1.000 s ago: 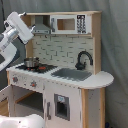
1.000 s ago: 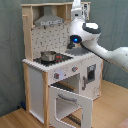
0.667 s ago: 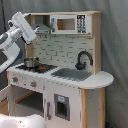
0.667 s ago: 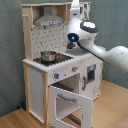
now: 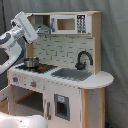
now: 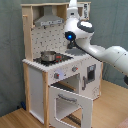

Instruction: Play with the kitchen

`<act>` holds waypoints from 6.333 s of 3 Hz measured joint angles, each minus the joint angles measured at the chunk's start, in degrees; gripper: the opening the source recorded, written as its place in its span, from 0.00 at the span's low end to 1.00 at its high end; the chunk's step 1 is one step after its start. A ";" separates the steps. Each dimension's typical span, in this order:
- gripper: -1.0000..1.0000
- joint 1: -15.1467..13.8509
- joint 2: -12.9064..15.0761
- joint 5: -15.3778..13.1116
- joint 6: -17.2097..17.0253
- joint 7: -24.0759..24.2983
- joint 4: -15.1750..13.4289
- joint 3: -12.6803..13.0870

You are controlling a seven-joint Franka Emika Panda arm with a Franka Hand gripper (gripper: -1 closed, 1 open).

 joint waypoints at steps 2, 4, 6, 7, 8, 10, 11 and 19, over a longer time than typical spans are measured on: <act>0.00 -2.46 0.02 3.43 -0.71 0.00 3.12 0.35; 0.00 -7.97 0.05 11.95 -3.65 -0.04 11.54 1.40; 0.00 -10.95 5.08 19.05 -4.71 -0.05 14.04 3.44; 0.00 -13.16 8.57 19.05 -4.69 -0.05 16.26 6.79; 0.00 -14.17 10.66 19.07 -10.13 -0.07 16.97 6.76; 0.00 -9.65 11.22 18.98 -18.25 -1.16 12.53 3.68; 0.00 -6.39 11.19 18.75 -18.25 -1.17 7.83 3.15; 1.00 10.67 10.12 4.83 -12.94 -2.51 -18.66 -7.68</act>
